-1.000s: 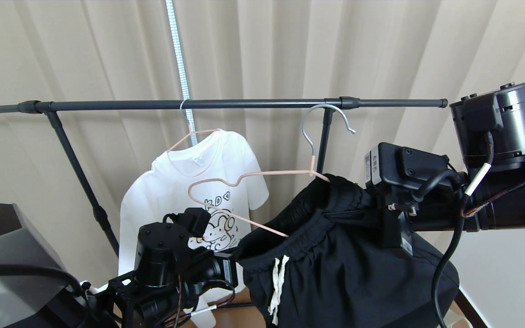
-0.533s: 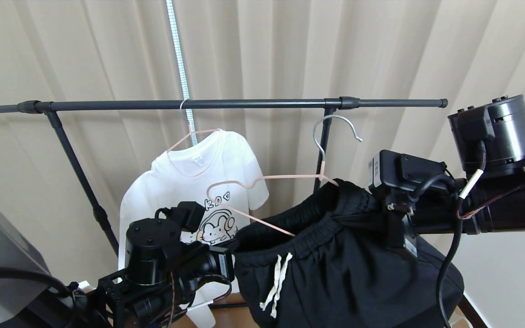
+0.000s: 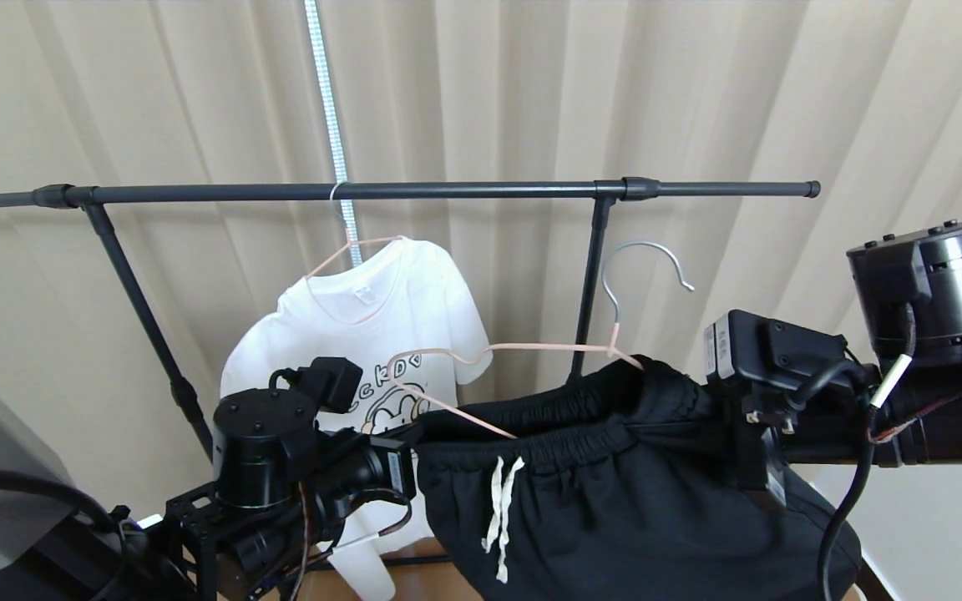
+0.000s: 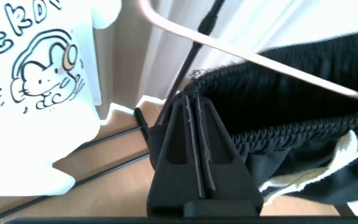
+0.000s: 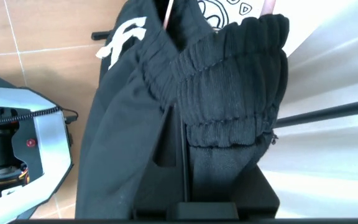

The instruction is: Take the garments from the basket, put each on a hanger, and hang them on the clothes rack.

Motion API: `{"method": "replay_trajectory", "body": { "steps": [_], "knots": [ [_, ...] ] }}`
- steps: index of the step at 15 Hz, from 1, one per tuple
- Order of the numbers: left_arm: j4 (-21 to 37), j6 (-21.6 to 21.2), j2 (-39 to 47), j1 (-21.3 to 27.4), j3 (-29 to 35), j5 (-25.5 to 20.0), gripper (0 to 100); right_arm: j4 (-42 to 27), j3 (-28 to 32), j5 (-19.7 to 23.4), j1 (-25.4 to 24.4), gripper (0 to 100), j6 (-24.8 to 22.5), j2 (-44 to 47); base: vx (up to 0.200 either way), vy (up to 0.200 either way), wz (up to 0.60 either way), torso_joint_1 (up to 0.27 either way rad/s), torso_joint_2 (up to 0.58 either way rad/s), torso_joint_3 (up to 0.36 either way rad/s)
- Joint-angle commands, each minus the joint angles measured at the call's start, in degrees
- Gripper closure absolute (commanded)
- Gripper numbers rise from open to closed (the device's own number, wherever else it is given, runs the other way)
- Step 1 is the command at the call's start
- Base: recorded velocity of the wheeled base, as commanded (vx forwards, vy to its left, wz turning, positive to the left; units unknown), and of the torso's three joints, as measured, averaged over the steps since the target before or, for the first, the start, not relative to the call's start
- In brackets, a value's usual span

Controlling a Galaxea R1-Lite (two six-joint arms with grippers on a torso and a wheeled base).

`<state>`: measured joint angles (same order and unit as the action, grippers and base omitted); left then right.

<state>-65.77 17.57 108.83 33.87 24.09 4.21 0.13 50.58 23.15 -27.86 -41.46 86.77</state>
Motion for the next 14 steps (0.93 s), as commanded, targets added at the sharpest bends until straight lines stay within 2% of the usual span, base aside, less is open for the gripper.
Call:
{"method": "replay_trajectory", "body": {
  "steps": [1,2,3,4,8,14],
  "knots": [
    [0.0,-0.8,-0.1,-0.6,0.0,0.5,100,5.1,-6.3,0.4,0.9,100,0.1,-1.2,0.000,0.000,0.00,0.000,0.00,0.000],
    [0.0,-0.9,-0.1,-0.6,0.0,0.5,100,5.4,-6.5,0.5,0.9,100,0.1,-1.2,0.000,0.000,0.00,0.000,0.00,0.000],
    [0.0,-1.2,-0.1,-1.0,0.1,1.3,100,10.5,-9.2,0.8,0.9,100,0.0,0.2,0.000,0.000,0.00,0.000,0.00,0.000],
    [0.0,-1.2,-0.1,-1.3,0.2,1.3,100,11.1,-9.4,0.8,1.0,100,0.0,0.2,0.000,0.000,0.00,0.000,0.00,0.000],
    [0.0,-2.0,-0.1,-3.8,0.9,1.3,100,11.1,-11.2,0.7,2.6,100,-0.4,-0.1,0.000,0.000,0.00,0.000,0.00,0.000],
    [0.0,-2.0,-1.0,-4.4,0.9,1.3,100,10.9,-12.3,0.2,2.5,100,-0.8,0.5,0.000,0.000,0.00,0.000,0.00,0.000]
  ]
}}
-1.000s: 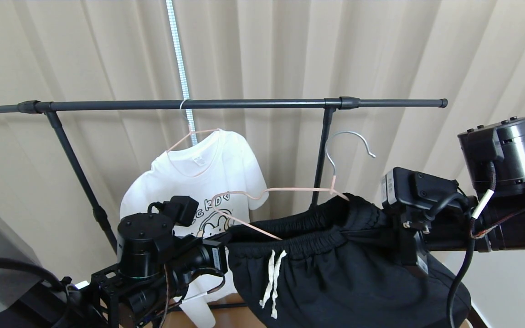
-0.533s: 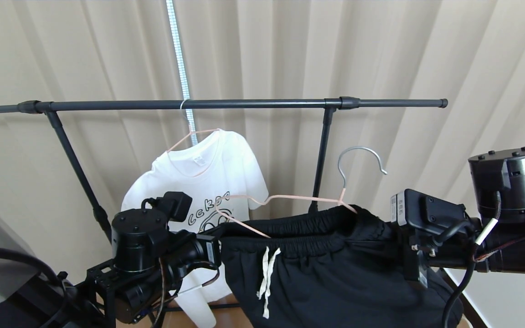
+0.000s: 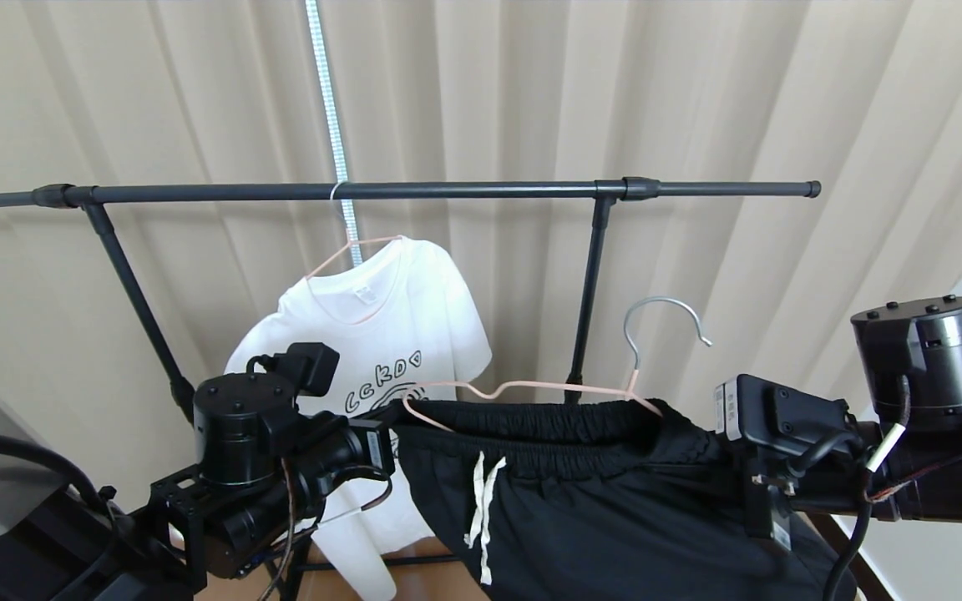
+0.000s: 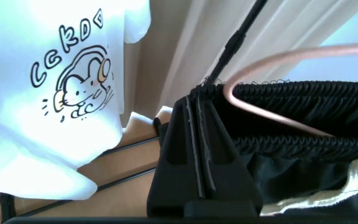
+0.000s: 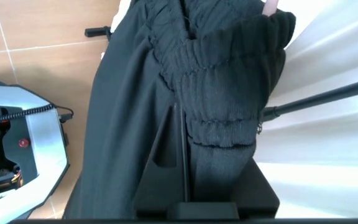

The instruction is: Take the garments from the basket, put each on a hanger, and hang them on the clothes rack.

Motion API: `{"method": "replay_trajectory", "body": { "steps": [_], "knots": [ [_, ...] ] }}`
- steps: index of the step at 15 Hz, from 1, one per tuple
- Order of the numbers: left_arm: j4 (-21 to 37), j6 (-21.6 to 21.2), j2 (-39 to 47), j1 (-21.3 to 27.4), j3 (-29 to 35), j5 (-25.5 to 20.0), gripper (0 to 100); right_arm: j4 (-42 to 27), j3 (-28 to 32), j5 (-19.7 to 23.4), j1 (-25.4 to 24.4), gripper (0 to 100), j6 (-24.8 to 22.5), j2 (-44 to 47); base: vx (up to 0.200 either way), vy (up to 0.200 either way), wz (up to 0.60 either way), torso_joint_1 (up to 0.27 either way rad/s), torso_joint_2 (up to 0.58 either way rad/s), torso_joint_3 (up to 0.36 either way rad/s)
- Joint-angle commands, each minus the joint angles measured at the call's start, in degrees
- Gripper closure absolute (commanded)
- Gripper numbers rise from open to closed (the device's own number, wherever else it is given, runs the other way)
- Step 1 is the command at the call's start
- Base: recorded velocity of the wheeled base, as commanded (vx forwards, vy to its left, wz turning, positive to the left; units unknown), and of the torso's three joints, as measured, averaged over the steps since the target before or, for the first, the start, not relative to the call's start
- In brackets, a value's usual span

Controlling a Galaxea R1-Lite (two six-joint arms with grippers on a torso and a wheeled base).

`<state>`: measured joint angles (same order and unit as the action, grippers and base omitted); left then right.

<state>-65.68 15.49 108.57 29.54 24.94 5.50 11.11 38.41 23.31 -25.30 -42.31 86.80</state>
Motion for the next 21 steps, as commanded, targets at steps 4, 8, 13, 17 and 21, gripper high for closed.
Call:
{"method": "replay_trajectory", "body": {
  "steps": [4,8,13,17,21],
  "knots": [
    [-0.1,-0.6,-1.9,-1.1,0.1,0.1,100,-0.5,-0.5,-1.1,0.0,100,-1.2,0.7,0.000,0.000,0.00,0.000,0.00,0.000],
    [0.0,-0.7,-2.9,-1.3,0.1,0.1,100,-0.5,-1.5,-1.7,-0.2,100,-2.9,0.9,0.000,0.000,0.00,0.000,0.00,0.000],
    [0.6,-1.3,-5.6,-2.0,1.4,0.1,100,-0.5,-2.5,-3.3,-0.3,100,-4.1,1.4,0.000,0.000,0.00,0.000,0.00,0.000],
    [11.3,-6.4,-9.6,-1.8,8.3,0.4,100,-0.2,-2.3,-7.6,-1.7,100,-4.2,4.3,0.000,0.000,0.00,0.000,0.00,0.000],
    [30.6,-8.9,-13.3,3.1,20.1,4.5,100,-0.2,-1.9,-8.9,-1.6,100,-4.4,5.5,0.000,0.000,0.00,0.000,0.00,0.000]
  ]
}}
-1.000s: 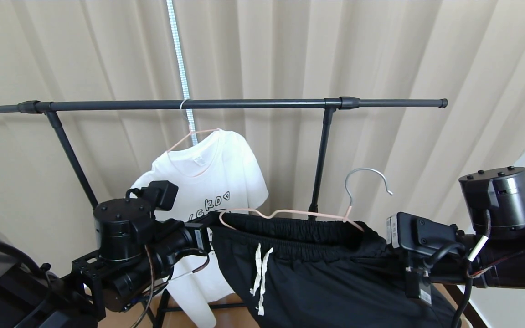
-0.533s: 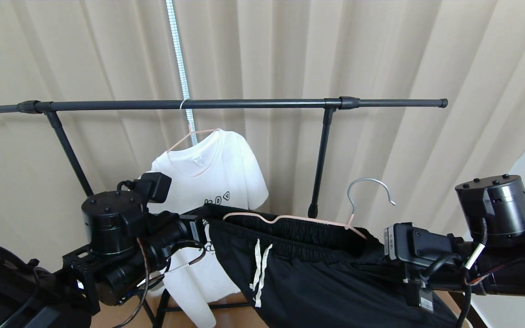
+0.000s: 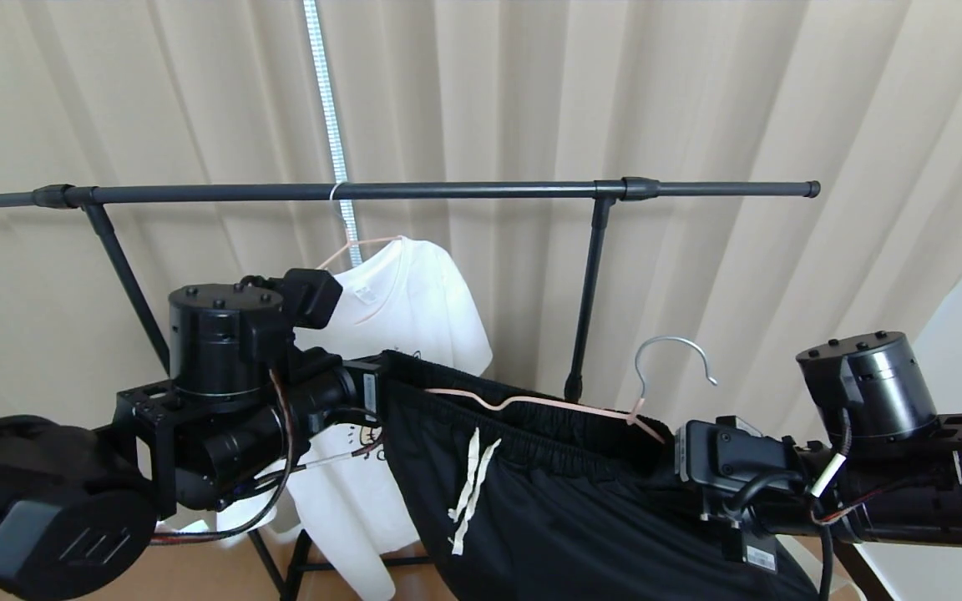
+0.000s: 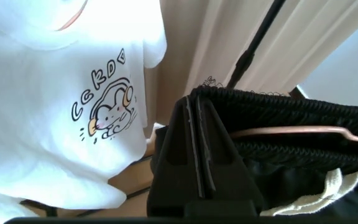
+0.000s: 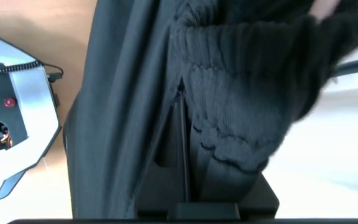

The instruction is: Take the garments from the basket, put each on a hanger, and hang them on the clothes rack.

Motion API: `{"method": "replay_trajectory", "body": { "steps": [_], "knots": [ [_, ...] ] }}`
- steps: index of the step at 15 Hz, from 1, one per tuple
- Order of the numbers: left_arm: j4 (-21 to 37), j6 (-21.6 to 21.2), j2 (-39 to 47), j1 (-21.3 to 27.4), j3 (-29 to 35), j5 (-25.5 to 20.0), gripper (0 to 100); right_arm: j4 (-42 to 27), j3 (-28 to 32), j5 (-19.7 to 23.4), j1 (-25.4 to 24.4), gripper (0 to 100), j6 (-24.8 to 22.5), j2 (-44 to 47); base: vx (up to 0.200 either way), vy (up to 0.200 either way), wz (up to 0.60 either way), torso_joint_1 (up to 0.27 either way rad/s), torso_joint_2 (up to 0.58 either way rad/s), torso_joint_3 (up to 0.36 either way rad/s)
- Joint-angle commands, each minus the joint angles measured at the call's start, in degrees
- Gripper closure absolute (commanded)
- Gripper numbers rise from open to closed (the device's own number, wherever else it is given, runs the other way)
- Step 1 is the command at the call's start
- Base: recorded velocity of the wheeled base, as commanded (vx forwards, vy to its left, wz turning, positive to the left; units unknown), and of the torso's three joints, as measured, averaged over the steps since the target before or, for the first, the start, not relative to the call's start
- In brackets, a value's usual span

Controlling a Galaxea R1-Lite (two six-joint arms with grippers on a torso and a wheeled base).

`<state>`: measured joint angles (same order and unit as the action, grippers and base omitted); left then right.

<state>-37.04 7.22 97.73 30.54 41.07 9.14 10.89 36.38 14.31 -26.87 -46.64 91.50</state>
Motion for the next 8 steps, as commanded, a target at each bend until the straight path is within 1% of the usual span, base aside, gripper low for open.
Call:
{"method": "replay_trajectory", "body": {
  "steps": [1,2,3,4,5,8],
  "knots": [
    [4.2,-1.6,-2.6,2.7,5.3,1.5,100,0.1,0.2,-0.2,0.1,100,0.0,1.3,0.000,0.000,0.00,0.000,0.00,0.000],
    [7.2,-3.3,-2.5,3.7,7.7,3.2,100,0.2,0.3,-1.0,0.1,100,0.0,1.7,0.000,0.000,0.00,0.000,0.00,0.000],
    [9.3,-4.1,-2.5,4.5,9.4,4.1,100,0.3,0.3,-1.6,0.1,100,0.0,2.1,0.000,0.000,0.00,0.000,0.00,0.000],
    [10.6,-4.1,-2.6,4.9,10.2,4.5,100,0.3,0.4,-1.8,0.1,100,0.0,2.2,0.000,0.000,0.00,0.000,0.00,0.000],
    [14.6,-4.2,-2.9,6.2,13.2,5.6,100,0.3,0.4,-2.1,0.2,100,0.0,2.6,0.000,0.000,0.00,0.000,0.00,0.000],
    [21.9,-4.2,-3.7,8.7,17.7,6.4,100,0.4,1.2,-4.6,0.3,100,0.0,4.3,0.000,0.000,0.00,0.000,0.00,0.000]
  ]
}}
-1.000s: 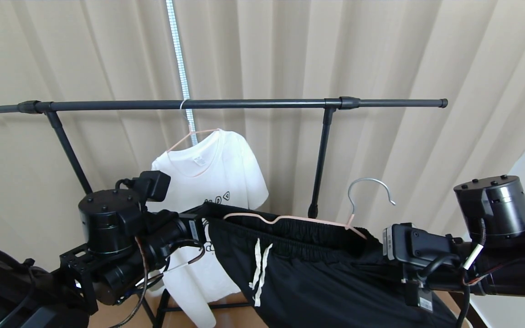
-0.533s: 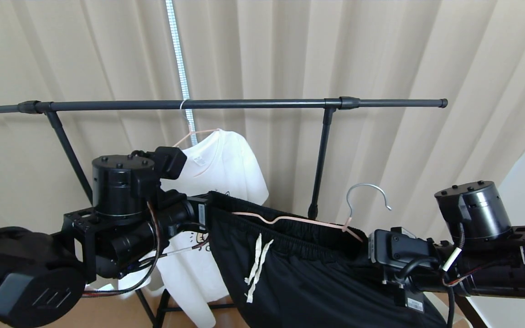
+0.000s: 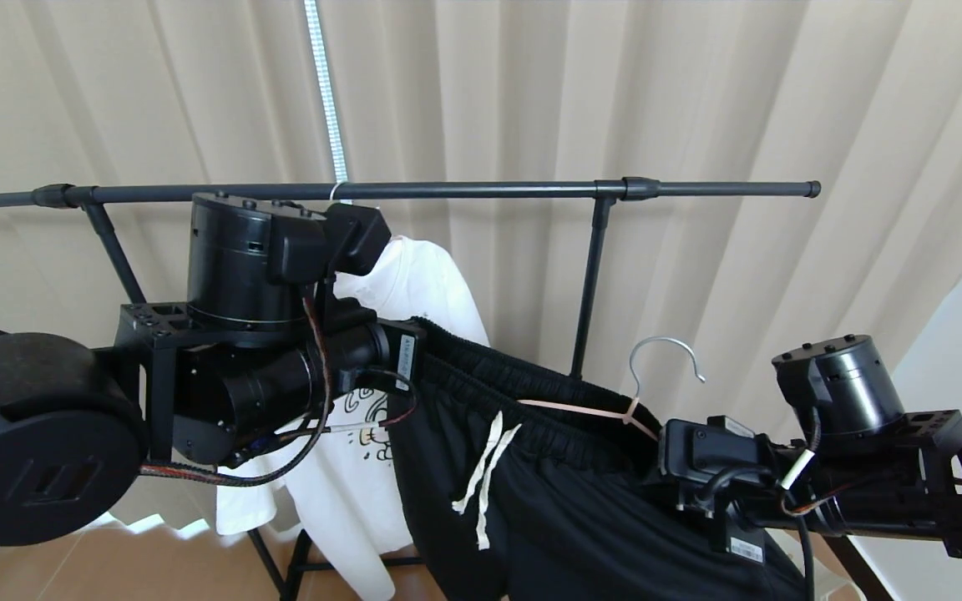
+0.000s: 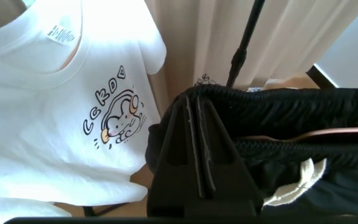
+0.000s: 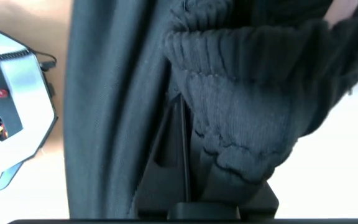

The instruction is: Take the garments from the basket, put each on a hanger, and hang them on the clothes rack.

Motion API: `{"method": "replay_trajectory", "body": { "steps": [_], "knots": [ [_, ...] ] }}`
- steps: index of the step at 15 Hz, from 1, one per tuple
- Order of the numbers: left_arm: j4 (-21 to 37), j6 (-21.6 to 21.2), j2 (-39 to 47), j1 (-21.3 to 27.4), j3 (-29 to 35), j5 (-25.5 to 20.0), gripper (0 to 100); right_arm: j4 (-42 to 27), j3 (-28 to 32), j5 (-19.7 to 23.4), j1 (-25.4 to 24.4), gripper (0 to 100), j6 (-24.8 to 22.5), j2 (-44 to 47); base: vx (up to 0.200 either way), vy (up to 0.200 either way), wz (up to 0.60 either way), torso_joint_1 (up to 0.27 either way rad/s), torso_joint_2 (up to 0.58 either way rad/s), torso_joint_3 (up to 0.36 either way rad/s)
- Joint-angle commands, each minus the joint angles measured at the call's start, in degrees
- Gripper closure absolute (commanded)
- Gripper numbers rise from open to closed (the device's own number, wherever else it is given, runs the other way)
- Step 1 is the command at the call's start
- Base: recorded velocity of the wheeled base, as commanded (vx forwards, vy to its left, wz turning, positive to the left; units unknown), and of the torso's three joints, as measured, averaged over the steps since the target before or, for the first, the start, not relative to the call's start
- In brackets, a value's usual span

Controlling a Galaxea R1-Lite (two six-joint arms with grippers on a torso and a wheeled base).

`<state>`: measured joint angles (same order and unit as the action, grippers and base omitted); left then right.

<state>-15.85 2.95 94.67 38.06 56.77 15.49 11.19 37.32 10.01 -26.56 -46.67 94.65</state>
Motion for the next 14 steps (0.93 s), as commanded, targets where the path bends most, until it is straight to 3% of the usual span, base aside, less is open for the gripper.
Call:
{"method": "replay_trajectory", "body": {
  "steps": [1,4,6,9,11,14],
  "knots": [
    [2.8,0.0,-0.8,1.9,3.3,0.9,100,0.1,0.3,-0.4,0.0,100,0.1,1.6,0.000,0.000,0.00,0.000,0.00,0.000],
    [8.7,0.0,-1.1,4.1,6.9,1.6,100,0.1,1.2,-0.5,0.0,100,0.3,2.0,0.000,0.000,0.00,0.000,0.00,0.000],
    [14.0,0.0,-1.3,6.3,10.2,1.6,100,0.1,2.8,-3.2,-0.1,100,1.3,3.9,0.000,0.000,0.00,0.000,0.00,0.000],
    [16.2,0.0,-1.1,8.7,10.3,1.6,100,0.5,4.6,-3.7,-0.6,100,8.7,4.9,0.000,0.000,0.00,0.000,0.00,0.000],
    [16.0,0.1,-0.8,9.6,9.6,1.5,100,6.3,4.1,-3.5,-1.9,100,13.2,5.1,0.000,0.000,0.00,0.000,0.00,0.000],
    [16.0,0.3,-0.1,9.9,9.4,1.3,100,14.9,0.0,-2.0,-1.9,100,13.4,4.9,0.000,0.000,0.00,0.000,0.00,0.000]
  ]
}}
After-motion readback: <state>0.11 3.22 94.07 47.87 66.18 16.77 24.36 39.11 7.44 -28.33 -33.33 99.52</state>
